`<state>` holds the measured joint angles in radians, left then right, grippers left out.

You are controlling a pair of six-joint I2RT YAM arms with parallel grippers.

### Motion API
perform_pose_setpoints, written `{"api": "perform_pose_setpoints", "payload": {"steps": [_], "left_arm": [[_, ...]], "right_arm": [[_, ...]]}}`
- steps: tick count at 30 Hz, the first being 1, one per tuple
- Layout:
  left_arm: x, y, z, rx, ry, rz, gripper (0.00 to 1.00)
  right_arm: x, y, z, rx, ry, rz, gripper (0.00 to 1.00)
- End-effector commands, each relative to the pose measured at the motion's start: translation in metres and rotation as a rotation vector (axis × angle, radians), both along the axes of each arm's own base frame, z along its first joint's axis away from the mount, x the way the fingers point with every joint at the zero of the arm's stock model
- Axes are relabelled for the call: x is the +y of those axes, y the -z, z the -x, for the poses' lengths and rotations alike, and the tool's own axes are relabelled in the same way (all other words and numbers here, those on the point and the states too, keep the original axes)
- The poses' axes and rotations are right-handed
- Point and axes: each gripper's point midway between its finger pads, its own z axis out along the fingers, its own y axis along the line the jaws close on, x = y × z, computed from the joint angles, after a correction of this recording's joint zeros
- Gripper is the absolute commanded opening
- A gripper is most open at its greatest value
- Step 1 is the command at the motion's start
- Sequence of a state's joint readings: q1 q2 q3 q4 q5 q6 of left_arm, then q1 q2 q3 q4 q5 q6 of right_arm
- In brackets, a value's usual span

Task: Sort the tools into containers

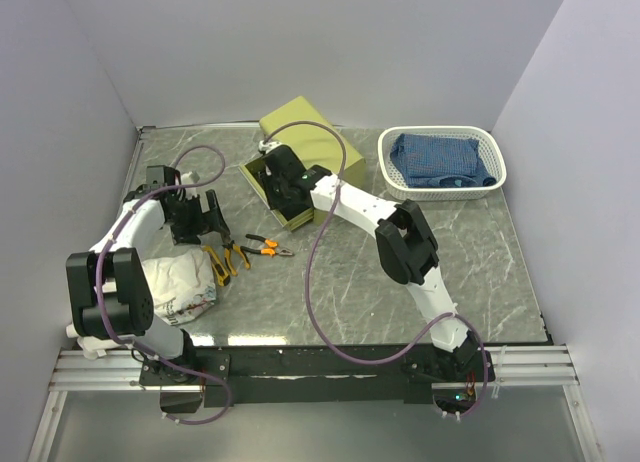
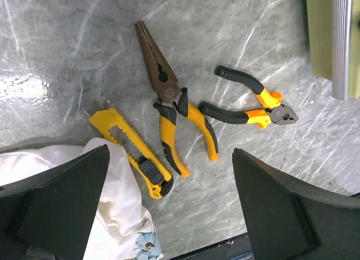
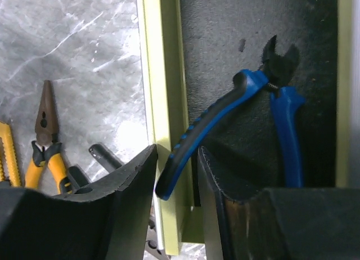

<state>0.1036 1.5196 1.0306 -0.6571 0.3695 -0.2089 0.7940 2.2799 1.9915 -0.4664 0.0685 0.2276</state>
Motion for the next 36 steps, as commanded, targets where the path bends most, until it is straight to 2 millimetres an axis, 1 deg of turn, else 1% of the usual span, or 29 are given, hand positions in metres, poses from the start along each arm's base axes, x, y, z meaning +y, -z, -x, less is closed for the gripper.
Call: {"api": "perform_pose_setpoints", "payload": {"steps": [1,3,4,5,7,8,12,13,15,17,18,20,21,23,24,27,28,30,33,35,36], "left_arm": [[-0.004,-0.013,-0.005,-0.055,-0.009,0.034,0.97],[-0.005,-0.015,-0.006,-0.059,-0.010,0.039,0.97],[-0.005,-0.015,-0.006,-0.059,-0.009,0.040,0.97],[-0.005,-0.017,-0.006,-0.064,-0.009,0.040,0.97],[-0.005,-0.018,-0.005,-0.066,-0.008,0.039,0.96],[-0.005,-0.016,-0.004,-0.064,-0.008,0.039,0.97],[-0.008,-0.015,-0.001,-0.065,-0.006,0.058,0.96],[-0.008,-0.016,-0.001,-0.071,-0.005,0.064,0.97],[-0.009,-0.015,-0.001,-0.066,-0.009,0.072,0.97],[-0.010,-0.015,-0.002,-0.069,-0.008,0.072,0.96],[-0.009,-0.014,-0.003,-0.068,-0.010,0.071,0.97],[-0.008,-0.014,-0.002,-0.064,-0.011,0.064,0.97],[-0.008,-0.013,-0.001,-0.063,-0.010,0.062,0.96],[-0.007,-0.010,0.002,-0.054,-0.013,0.059,0.97],[-0.007,-0.008,0.004,-0.049,-0.013,0.058,0.96],[-0.008,-0.006,0.006,-0.044,-0.012,0.058,0.97],[-0.007,-0.006,0.006,-0.045,-0.013,0.057,0.96],[-0.007,-0.005,0.007,-0.042,-0.014,0.056,0.97],[-0.007,-0.006,0.006,-0.042,-0.012,0.054,0.97],[-0.007,-0.006,0.006,-0.043,-0.015,0.056,0.97],[-0.008,-0.006,0.007,-0.043,-0.014,0.059,0.97]], "right_arm": [[-0.013,0.006,0.013,0.045,0.032,0.042,0.41],[-0.016,0.011,0.015,0.060,0.041,0.051,0.40],[-0.016,0.014,0.018,0.072,0.041,0.049,0.36],[-0.017,0.014,0.017,0.073,0.046,0.048,0.28],[-0.017,0.010,0.017,0.059,0.036,0.048,0.24],[-0.016,0.004,0.013,0.035,0.036,0.041,0.23],[-0.016,-0.031,-0.003,-0.094,0.027,0.036,0.21],[-0.016,-0.040,-0.008,-0.128,0.030,0.026,0.17],[-0.016,-0.045,-0.013,-0.168,0.004,0.041,0.10],[-0.013,-0.048,-0.020,-0.198,0.001,0.038,0.07],[-0.013,-0.045,-0.024,-0.202,0.002,0.045,0.07],[-0.009,-0.048,-0.030,-0.226,0.002,0.038,0.07],[-0.010,-0.043,-0.035,-0.231,0.007,0.049,0.07],[-0.009,-0.047,-0.043,-0.254,0.020,0.044,0.08],[-0.013,-0.043,-0.049,-0.260,0.031,0.056,0.09],[-0.015,-0.050,-0.061,-0.289,0.047,0.043,0.15],[-0.017,-0.052,-0.065,-0.298,0.054,0.041,0.20],[-0.020,-0.061,-0.069,-0.314,0.063,0.034,0.20],[-0.023,-0.072,-0.071,-0.335,0.046,0.026,0.26],[-0.023,-0.074,-0.068,-0.324,0.029,0.020,0.25],[-0.024,-0.079,-0.066,-0.318,0.033,0.003,0.24]]}}
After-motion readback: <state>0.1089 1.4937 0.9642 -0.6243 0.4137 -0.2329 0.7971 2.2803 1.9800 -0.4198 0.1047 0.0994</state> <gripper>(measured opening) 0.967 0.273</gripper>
